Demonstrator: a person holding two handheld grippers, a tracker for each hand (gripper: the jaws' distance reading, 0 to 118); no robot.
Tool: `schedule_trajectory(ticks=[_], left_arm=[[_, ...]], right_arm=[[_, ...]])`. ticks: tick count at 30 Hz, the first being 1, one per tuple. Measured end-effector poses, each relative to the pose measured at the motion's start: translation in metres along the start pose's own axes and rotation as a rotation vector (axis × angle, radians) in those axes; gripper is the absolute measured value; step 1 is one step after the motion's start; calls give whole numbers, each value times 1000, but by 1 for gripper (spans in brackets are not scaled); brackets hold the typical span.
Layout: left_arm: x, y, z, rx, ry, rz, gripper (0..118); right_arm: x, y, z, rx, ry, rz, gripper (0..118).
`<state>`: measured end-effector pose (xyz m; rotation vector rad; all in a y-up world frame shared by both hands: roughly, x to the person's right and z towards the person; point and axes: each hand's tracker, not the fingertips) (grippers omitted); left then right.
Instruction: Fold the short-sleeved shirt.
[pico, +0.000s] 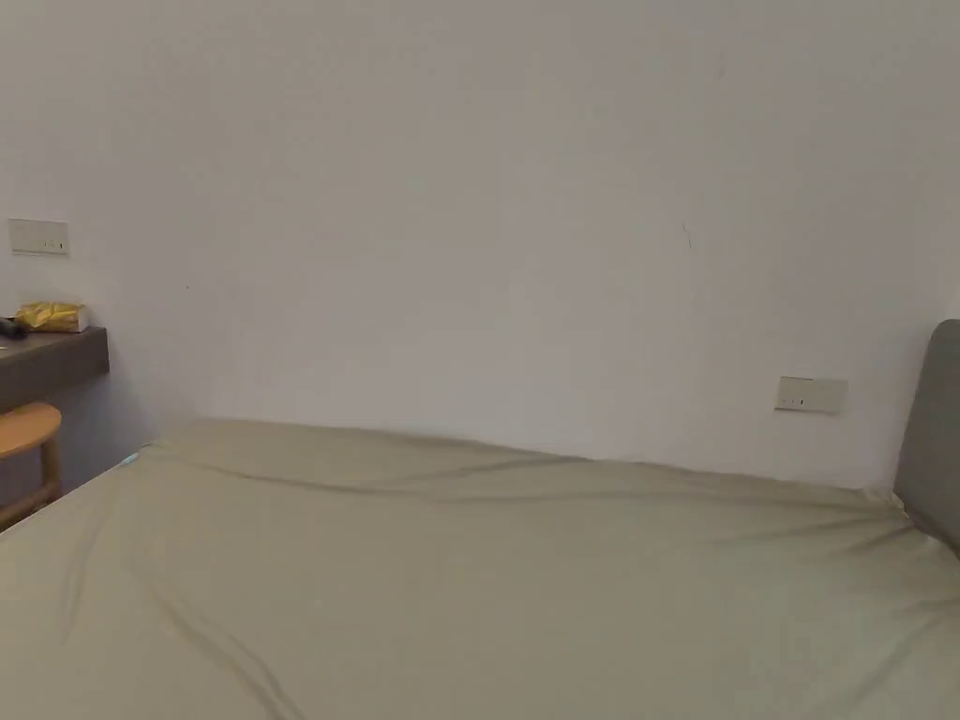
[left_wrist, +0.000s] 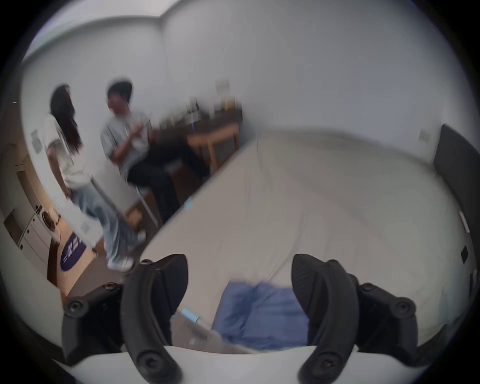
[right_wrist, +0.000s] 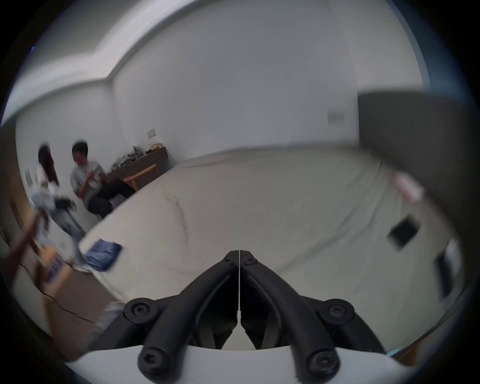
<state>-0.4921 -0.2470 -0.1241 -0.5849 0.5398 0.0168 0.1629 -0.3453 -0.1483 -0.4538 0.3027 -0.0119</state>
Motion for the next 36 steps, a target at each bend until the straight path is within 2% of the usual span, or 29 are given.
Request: schedule_trajectory(ticks=[2,3,7,8,10,13,14,15,16,17,18,21,25,30,32,36], left_arm=[[28,5,49,143,-49,14,89],[45,5,69,193,-93,26,89],[114,-6,124,333,-190,114,88],[131,-12,132,358,-222,163,89],[160,-27,149,425,-315,239,98],[202,-39,151,416,-451,261,104],[215,-40,151,406,-506,255,105],[228,-41,150,376,-540,254,110],[244,-44,156,357,-563,239,114],[255,-46,157,338,-593,219,116],[263,-48,159,315,-624,196,116],[282,-61,178,338,-701,135,118],[295,-70,200,439,-624,54,118],[306,-72,208,421,-521,9,118],[307,-72,210,397,-487,-5,118],[304,-75,209,396,-509,-34,118]], right_arm=[[-11,26,16,68,-79,126,3],[-15,38,23,97,-100,143,3],[-24,70,52,243,-64,59,3],[-28,74,58,272,-62,59,3],[-36,79,67,307,-83,83,3],[-46,78,68,330,-138,130,3],[-49,76,69,346,-149,130,9],[-50,74,69,353,-135,123,41],[-50,74,67,349,-124,115,88],[-49,72,62,304,-56,101,118],[-47,70,63,294,-19,92,118],[-49,61,67,330,-99,101,118],[-45,58,73,328,-166,108,118],[-34,60,81,325,-148,31,118],[-32,59,80,328,-153,23,118],[-35,58,81,323,-146,23,118]])
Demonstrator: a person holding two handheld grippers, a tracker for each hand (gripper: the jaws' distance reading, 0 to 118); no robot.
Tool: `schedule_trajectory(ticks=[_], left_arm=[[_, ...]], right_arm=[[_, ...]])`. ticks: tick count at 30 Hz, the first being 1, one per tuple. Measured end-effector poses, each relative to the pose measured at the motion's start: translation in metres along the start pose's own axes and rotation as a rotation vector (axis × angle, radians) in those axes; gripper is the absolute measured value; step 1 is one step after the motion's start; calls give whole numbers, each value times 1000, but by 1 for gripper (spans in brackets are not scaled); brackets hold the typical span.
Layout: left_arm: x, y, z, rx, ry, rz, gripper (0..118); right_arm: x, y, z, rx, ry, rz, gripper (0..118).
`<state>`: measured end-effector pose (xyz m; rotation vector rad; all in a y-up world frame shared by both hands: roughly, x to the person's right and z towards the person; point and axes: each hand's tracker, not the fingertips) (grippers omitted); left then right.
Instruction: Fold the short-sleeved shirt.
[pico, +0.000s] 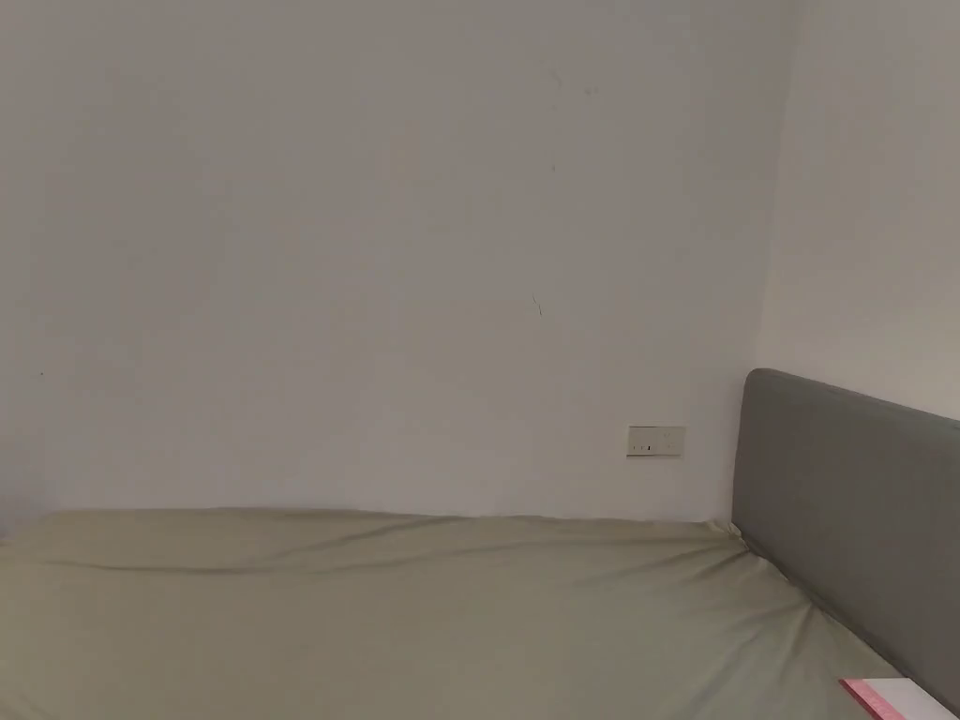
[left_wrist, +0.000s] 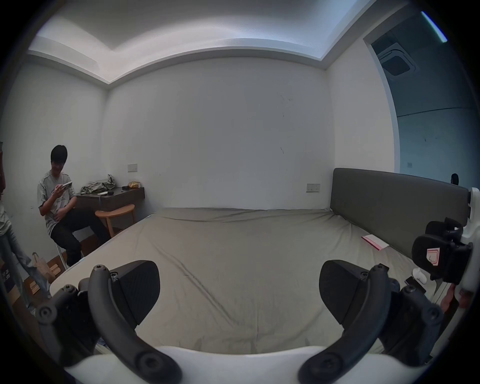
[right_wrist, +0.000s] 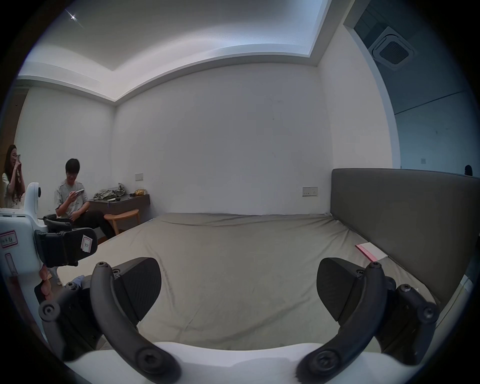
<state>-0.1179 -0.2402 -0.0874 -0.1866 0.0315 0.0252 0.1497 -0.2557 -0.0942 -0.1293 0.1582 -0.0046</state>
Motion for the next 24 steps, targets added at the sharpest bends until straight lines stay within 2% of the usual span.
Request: schedule_trajectory(ticks=[13,24], left_arm=[[-3,-1,8,13,-3,31,118],[6,-3,11,39,57,-54,118]], right_arm=[[-12,3,4,1,5,39,118],[-11,4,6,8,-7,29,118]])
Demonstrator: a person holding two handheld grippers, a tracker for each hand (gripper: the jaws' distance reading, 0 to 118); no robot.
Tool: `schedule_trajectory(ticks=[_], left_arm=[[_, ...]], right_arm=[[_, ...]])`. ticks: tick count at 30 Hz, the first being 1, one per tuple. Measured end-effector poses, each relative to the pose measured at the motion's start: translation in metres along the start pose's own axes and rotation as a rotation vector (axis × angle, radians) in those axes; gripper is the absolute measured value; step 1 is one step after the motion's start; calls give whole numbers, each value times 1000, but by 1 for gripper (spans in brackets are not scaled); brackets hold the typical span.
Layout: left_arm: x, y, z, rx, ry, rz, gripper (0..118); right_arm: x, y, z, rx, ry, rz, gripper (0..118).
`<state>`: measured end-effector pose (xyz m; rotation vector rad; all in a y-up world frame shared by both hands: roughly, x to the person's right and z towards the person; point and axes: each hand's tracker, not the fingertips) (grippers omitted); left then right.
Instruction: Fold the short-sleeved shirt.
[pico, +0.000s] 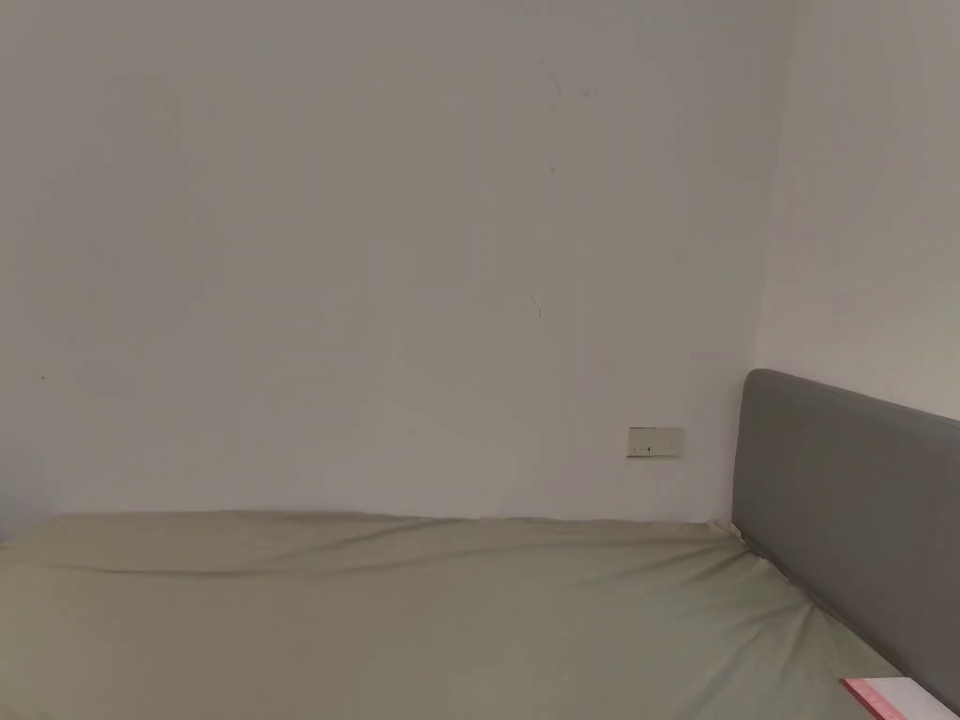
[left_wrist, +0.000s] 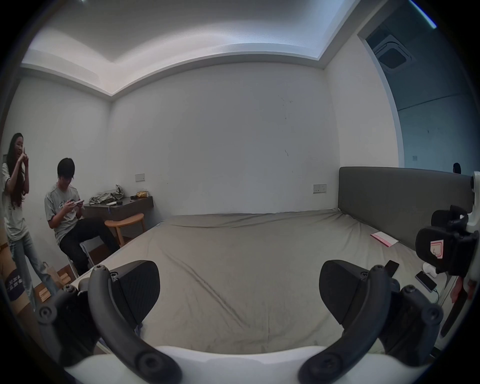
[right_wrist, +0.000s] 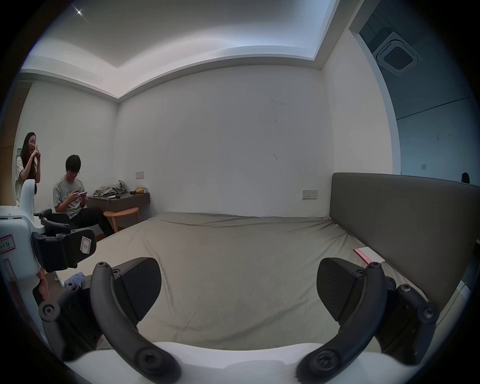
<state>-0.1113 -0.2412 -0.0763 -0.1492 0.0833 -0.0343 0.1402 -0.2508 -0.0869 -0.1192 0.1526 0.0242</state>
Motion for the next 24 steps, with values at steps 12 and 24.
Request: schedule_trajectory(ticks=[12,24], left_arm=[[-8,4,-3,-1,-8,20,118],[-10,2,-4,-2,-5,-22,118]], right_arm=[[-3,2,-2,4,-12,22,118],[-4,1,-2,-2,-4,15,118]])
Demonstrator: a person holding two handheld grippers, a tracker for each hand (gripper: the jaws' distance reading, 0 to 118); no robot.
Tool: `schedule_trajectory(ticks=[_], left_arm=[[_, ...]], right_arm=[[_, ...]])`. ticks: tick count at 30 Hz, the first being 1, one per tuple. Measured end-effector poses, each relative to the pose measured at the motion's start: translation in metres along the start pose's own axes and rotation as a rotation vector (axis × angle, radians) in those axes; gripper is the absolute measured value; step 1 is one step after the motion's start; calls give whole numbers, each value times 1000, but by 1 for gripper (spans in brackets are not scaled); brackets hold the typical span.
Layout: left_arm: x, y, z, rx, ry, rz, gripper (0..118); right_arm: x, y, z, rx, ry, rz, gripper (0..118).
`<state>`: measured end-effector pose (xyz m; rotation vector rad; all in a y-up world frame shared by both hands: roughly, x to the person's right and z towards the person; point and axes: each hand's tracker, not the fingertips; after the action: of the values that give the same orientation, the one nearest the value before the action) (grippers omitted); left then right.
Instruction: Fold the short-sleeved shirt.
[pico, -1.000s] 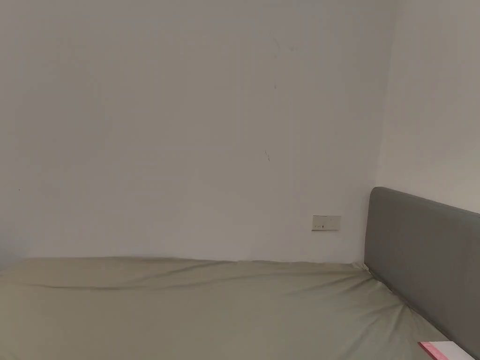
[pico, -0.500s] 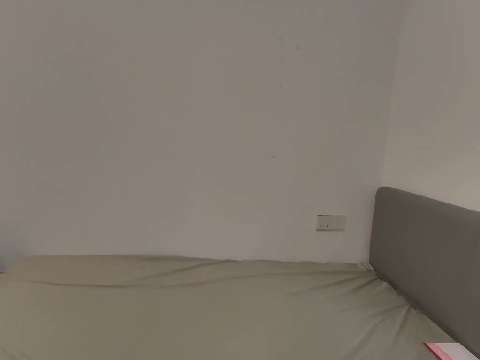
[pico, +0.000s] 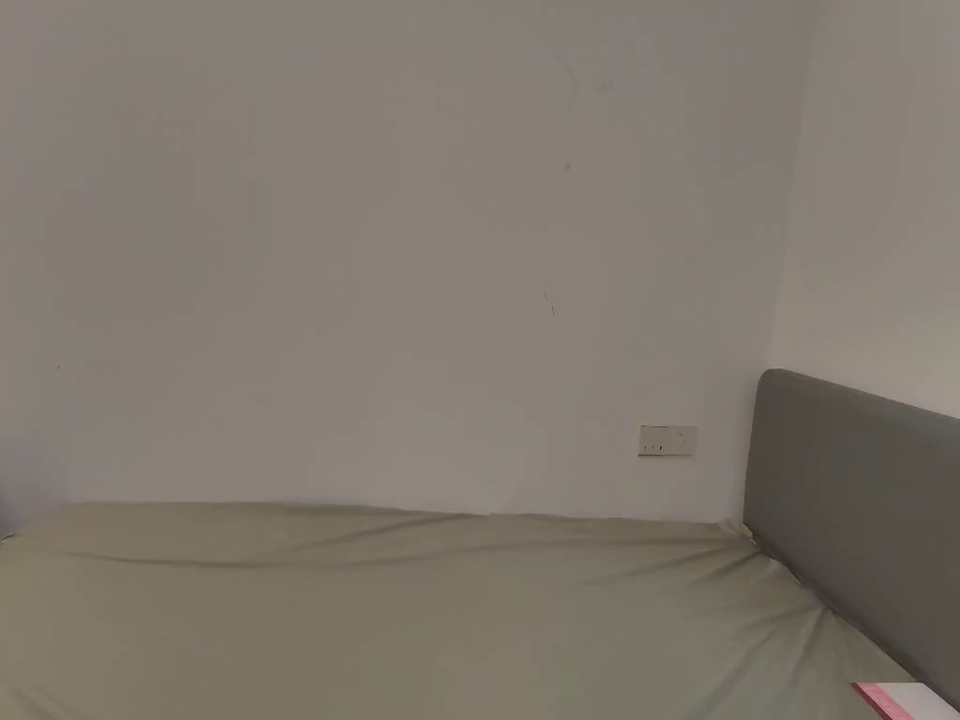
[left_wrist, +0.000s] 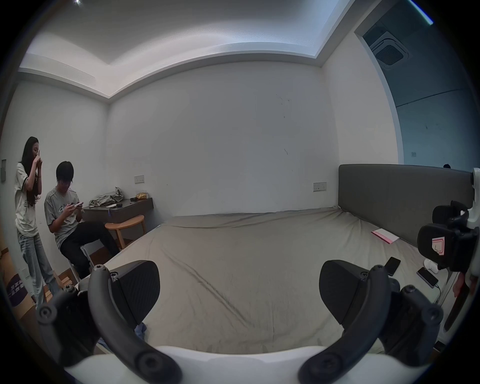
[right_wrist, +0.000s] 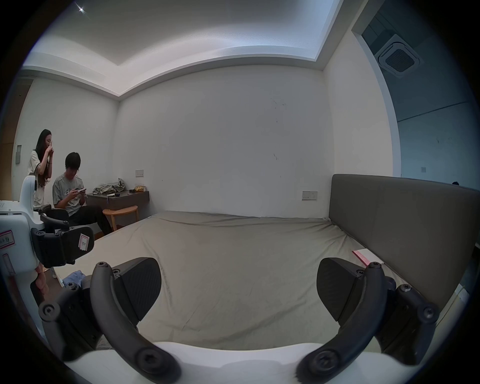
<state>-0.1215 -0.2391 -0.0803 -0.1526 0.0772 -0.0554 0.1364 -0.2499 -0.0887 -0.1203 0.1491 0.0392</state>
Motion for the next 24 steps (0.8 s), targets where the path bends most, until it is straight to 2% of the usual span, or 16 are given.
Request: schedule_trajectory(ticks=[7,15,17,20,24], left_arm=[[6,-3,-8,11,56,-37,118],[13,-5,-6,42,78,-18,118],[18,-3,-3,72,138,-29,118],[29,-5,-4,12,209,-94,118],[18,-2,6,-28,9,9,118]], right_arm=[[0,5,3,-4,-6,25,118],[6,5,7,15,-22,-5,118],[8,4,6,10,-25,-11,118],[8,3,6,10,-30,-16,118],[8,3,6,11,-31,-19,118]])
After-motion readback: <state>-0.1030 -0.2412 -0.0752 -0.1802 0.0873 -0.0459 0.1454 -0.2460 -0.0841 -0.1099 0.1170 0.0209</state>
